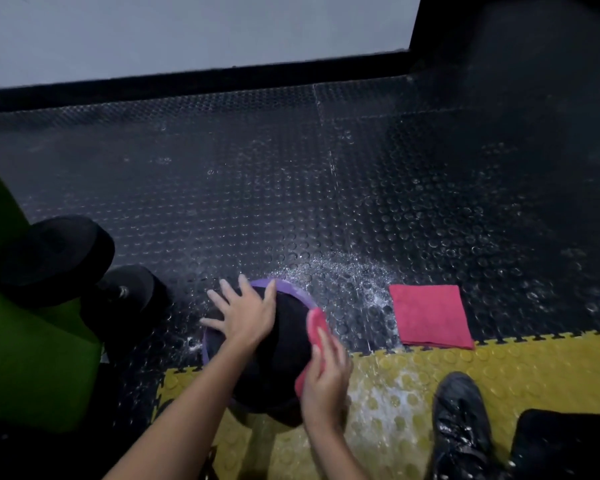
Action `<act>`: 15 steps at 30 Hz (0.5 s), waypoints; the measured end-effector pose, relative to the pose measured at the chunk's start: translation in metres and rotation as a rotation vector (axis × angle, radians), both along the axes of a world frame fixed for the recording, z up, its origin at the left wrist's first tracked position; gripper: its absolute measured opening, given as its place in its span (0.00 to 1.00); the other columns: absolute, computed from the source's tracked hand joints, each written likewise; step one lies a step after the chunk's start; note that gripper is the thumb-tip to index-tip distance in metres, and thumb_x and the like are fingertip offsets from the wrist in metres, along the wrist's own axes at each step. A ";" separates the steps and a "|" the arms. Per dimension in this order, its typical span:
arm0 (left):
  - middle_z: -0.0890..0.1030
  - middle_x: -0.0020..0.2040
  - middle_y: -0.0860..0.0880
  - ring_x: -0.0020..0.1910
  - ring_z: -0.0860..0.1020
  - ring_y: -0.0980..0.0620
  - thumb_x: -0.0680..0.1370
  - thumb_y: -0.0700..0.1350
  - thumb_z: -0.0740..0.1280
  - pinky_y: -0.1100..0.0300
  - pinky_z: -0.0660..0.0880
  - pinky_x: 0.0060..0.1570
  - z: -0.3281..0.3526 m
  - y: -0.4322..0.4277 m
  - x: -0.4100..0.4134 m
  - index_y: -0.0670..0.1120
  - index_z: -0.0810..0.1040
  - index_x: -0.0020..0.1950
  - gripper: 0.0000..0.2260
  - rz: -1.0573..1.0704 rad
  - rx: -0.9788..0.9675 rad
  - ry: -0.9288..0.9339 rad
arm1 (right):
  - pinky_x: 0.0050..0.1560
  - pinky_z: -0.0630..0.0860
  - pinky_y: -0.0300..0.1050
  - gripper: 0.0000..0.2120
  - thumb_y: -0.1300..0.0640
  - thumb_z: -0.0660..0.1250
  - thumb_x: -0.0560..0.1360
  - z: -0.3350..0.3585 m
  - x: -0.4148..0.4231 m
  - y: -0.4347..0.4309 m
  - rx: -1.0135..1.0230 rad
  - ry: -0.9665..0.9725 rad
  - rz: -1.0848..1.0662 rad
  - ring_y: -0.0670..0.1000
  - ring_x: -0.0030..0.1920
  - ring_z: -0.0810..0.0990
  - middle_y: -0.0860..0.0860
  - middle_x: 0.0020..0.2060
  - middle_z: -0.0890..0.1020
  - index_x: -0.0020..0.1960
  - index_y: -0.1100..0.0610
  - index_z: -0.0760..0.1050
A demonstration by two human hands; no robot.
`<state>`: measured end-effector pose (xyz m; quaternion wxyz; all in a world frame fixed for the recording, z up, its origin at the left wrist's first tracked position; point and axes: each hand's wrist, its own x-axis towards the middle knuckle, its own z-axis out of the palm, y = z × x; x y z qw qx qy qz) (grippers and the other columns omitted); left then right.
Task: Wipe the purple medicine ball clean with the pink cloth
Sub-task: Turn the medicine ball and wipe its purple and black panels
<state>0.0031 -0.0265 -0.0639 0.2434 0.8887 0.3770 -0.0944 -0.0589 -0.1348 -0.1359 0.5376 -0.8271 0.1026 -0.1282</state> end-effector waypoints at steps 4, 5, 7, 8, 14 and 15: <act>0.53 0.77 0.43 0.76 0.49 0.40 0.80 0.61 0.49 0.31 0.49 0.66 -0.009 -0.013 -0.010 0.46 0.54 0.76 0.30 0.019 0.059 0.045 | 0.55 0.69 0.47 0.15 0.66 0.63 0.74 0.004 0.010 -0.007 0.035 0.256 -0.100 0.57 0.50 0.76 0.52 0.50 0.80 0.57 0.54 0.79; 0.55 0.77 0.43 0.76 0.50 0.41 0.80 0.60 0.49 0.32 0.50 0.67 -0.012 -0.013 -0.017 0.46 0.55 0.76 0.29 0.027 0.085 0.015 | 0.53 0.67 0.43 0.14 0.64 0.62 0.73 0.009 0.012 -0.004 -0.026 0.214 -0.074 0.58 0.49 0.76 0.51 0.50 0.80 0.55 0.54 0.79; 0.58 0.76 0.44 0.75 0.53 0.43 0.80 0.59 0.50 0.35 0.52 0.67 -0.014 -0.004 -0.027 0.46 0.58 0.75 0.27 0.050 0.115 -0.028 | 0.50 0.65 0.38 0.14 0.57 0.60 0.73 0.019 0.010 0.003 -0.151 0.076 0.048 0.55 0.48 0.75 0.48 0.49 0.80 0.54 0.53 0.80; 0.59 0.76 0.45 0.75 0.55 0.43 0.80 0.59 0.51 0.36 0.54 0.68 -0.016 0.005 -0.032 0.46 0.60 0.75 0.27 0.066 0.114 -0.047 | 0.50 0.65 0.37 0.15 0.54 0.58 0.73 0.022 0.008 0.007 -0.200 0.005 0.128 0.52 0.48 0.74 0.45 0.50 0.80 0.54 0.51 0.80; 0.65 0.73 0.45 0.72 0.62 0.45 0.81 0.55 0.55 0.46 0.60 0.69 -0.028 0.053 -0.066 0.45 0.65 0.73 0.23 0.173 0.014 -0.237 | 0.53 0.68 0.35 0.13 0.59 0.60 0.77 0.015 0.030 0.004 -0.131 0.238 0.346 0.47 0.53 0.75 0.44 0.55 0.78 0.58 0.49 0.77; 0.66 0.73 0.45 0.72 0.63 0.45 0.81 0.56 0.55 0.47 0.61 0.69 -0.029 0.055 -0.071 0.45 0.65 0.73 0.24 0.185 0.013 -0.261 | 0.54 0.69 0.38 0.13 0.59 0.61 0.77 0.012 0.034 0.000 -0.072 0.357 0.325 0.47 0.54 0.76 0.44 0.56 0.78 0.59 0.49 0.76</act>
